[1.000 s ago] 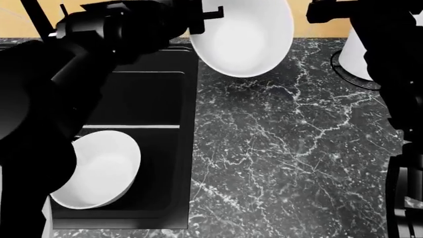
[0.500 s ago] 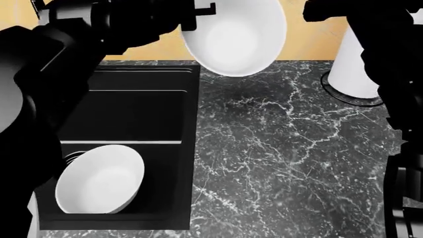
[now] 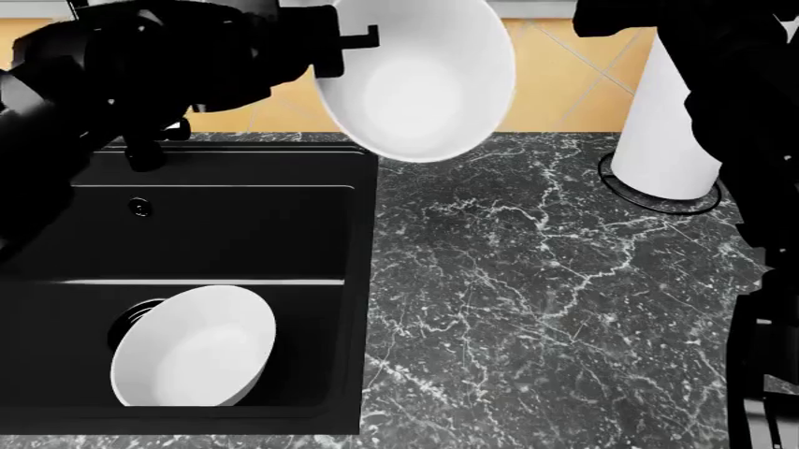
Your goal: Stack the bowls in the sink.
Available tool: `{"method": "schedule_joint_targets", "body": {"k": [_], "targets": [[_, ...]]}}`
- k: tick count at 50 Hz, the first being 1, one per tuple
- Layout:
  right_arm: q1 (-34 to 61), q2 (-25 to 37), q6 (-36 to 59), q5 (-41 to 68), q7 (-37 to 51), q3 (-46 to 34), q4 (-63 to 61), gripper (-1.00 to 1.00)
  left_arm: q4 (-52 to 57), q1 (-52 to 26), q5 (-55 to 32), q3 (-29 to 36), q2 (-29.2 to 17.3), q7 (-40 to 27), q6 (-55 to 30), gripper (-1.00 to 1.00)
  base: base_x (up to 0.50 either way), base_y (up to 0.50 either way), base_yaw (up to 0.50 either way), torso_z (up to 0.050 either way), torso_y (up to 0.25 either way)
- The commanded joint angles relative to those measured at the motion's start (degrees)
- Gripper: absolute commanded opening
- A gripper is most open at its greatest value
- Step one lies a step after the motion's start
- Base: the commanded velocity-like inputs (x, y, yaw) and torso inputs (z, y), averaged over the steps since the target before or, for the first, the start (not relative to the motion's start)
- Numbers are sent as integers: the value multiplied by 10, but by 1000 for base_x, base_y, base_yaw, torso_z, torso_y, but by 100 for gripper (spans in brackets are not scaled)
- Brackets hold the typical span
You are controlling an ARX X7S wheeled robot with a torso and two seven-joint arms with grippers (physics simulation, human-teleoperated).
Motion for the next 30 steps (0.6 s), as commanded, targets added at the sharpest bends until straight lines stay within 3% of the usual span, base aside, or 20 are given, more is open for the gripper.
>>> {"method": "schedule_joint_targets", "body": {"k": [1, 30], "targets": [[0, -1, 2, 4, 2, 1, -4, 100, 88, 2, 2, -13, -65, -50, 19, -100, 0, 0, 0, 0, 182], [-8, -7, -5, 10, 3, 0, -3, 100, 273, 55, -40, -31, -268, -171, 58, -100, 0, 0, 0, 0, 0]]}}
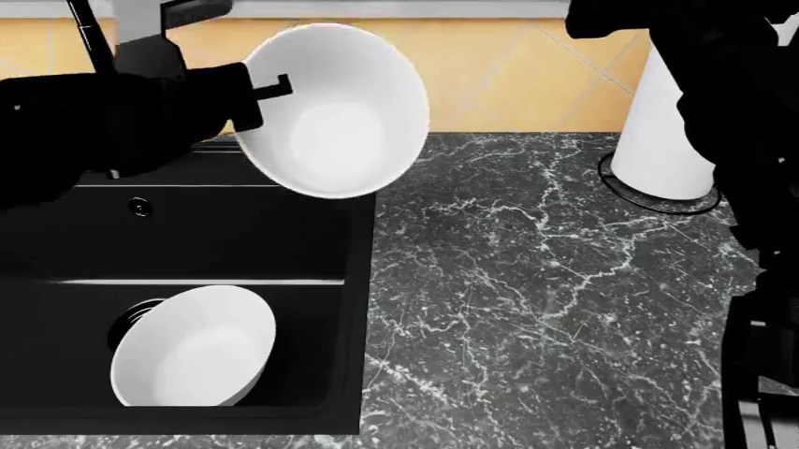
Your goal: Stack the bowls in the sink.
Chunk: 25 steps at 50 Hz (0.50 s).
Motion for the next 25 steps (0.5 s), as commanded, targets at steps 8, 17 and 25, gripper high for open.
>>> {"method": "schedule_joint_targets", "body": {"k": [8, 17, 25], "targets": [[-6, -3, -8, 2, -1, -1, 5, 100, 104, 34, -14, -6, -122, -61, 19, -100, 0, 0, 0, 0, 0], [-8, -5, -11, 2, -1, -2, 7, 100, 133, 55, -15, -2, -160, -73, 28, -100, 0, 0, 0, 0, 0], [-9, -5, -14, 3, -1, -3, 9, 100, 144, 71, -16, -1, -184, -80, 39, -100, 0, 0, 0, 0, 0]]}}
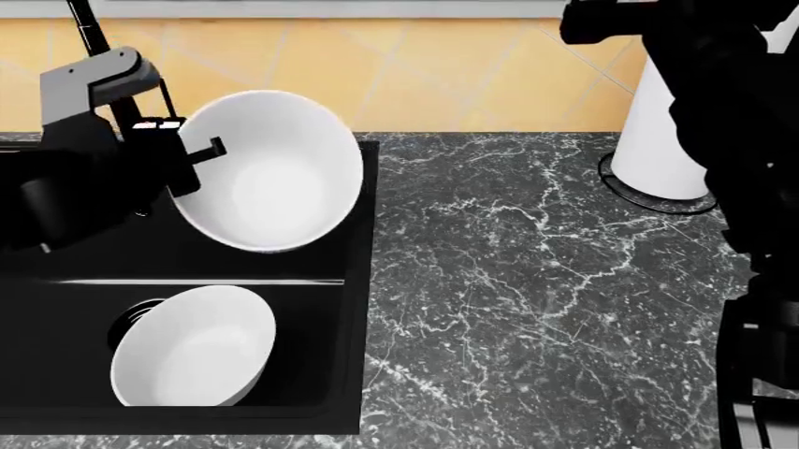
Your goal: Stack the bowls in the sink.
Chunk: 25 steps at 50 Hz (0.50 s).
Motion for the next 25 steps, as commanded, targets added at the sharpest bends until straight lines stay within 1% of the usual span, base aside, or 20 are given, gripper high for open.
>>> {"method": "schedule_joint_targets", "body": {"k": [1, 25], "targets": [[-2, -1, -4, 1, 0, -1, 3, 100, 26, 21, 1, -3, -43, -15, 17, -100, 0, 0, 0, 0, 0], [-5, -1, -9, 1, 0, -3, 8, 100, 51, 56, 12, 6, -85, -25, 34, -100, 0, 0, 0, 0, 0]]}}
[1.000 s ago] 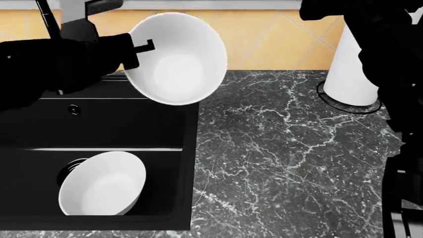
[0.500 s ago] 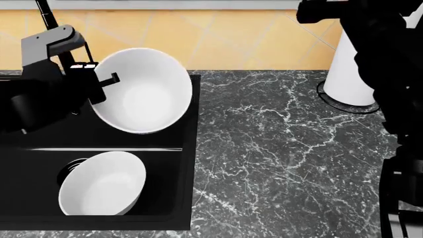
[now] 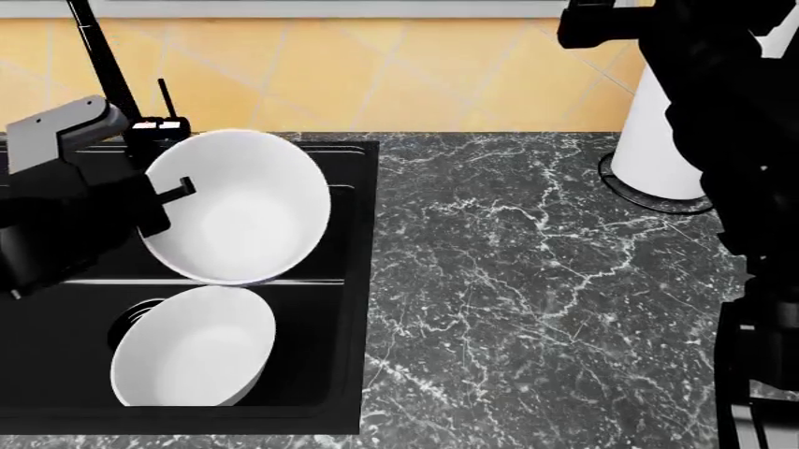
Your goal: Stack the bowls in the sink.
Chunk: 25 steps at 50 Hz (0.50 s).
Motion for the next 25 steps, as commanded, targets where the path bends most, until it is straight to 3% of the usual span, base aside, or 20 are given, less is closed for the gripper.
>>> {"method": "schedule_joint_targets", "body": {"k": [1, 25], "targets": [[-2, 0, -2, 0, 1, -1, 2, 100, 10, 12, 10, 1, -21, -5, 8, -100, 0, 0, 0, 0, 0], [-2, -6, -15, -3, -2, -7, 18, 100, 2, 31, 24, 13, -46, -15, 5, -100, 0, 0, 0, 0, 0]]}}
